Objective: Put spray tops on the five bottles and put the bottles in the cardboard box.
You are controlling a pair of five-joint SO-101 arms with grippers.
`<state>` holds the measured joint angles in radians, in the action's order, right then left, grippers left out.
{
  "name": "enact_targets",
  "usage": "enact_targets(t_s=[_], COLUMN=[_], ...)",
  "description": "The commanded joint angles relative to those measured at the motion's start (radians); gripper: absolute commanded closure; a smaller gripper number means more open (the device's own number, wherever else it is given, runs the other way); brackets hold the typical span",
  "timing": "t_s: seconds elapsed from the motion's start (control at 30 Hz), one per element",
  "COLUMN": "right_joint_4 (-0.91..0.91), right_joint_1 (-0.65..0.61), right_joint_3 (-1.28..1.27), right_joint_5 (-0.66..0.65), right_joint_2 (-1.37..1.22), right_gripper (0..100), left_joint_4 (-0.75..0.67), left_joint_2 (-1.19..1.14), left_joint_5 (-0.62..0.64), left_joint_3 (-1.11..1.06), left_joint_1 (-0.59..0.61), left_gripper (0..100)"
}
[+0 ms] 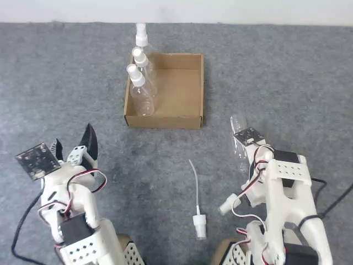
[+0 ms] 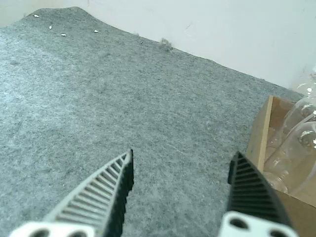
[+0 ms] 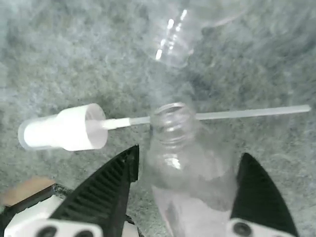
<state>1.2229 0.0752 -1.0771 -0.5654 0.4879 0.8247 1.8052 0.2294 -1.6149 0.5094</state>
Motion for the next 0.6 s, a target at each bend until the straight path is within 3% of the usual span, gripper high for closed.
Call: enact_targets(t_s=[0.0,0.27,0.57], right_joint_4=[0.013,0.025,0.274], right_joint_1=[-0.002,0.002,0.008], right_joint_3=[0.011,0.052,0.218], right_joint_5=[-0.011,-0.011,-0.009], right_joint_2=[0.044,0.058,0.274], right_gripper=[80.9,92.8,90.5], left_joint_4=[-0.032,-0.032,-0.032], left_joint_2=[0.017,0.017,0.017], left_joint_5=[-0.014,-0.014,-0.014], left_joint_3=[0.012,0.012,0.012], left_joint_1=[0.005,0.005,0.005], left_gripper=[71,71,71])
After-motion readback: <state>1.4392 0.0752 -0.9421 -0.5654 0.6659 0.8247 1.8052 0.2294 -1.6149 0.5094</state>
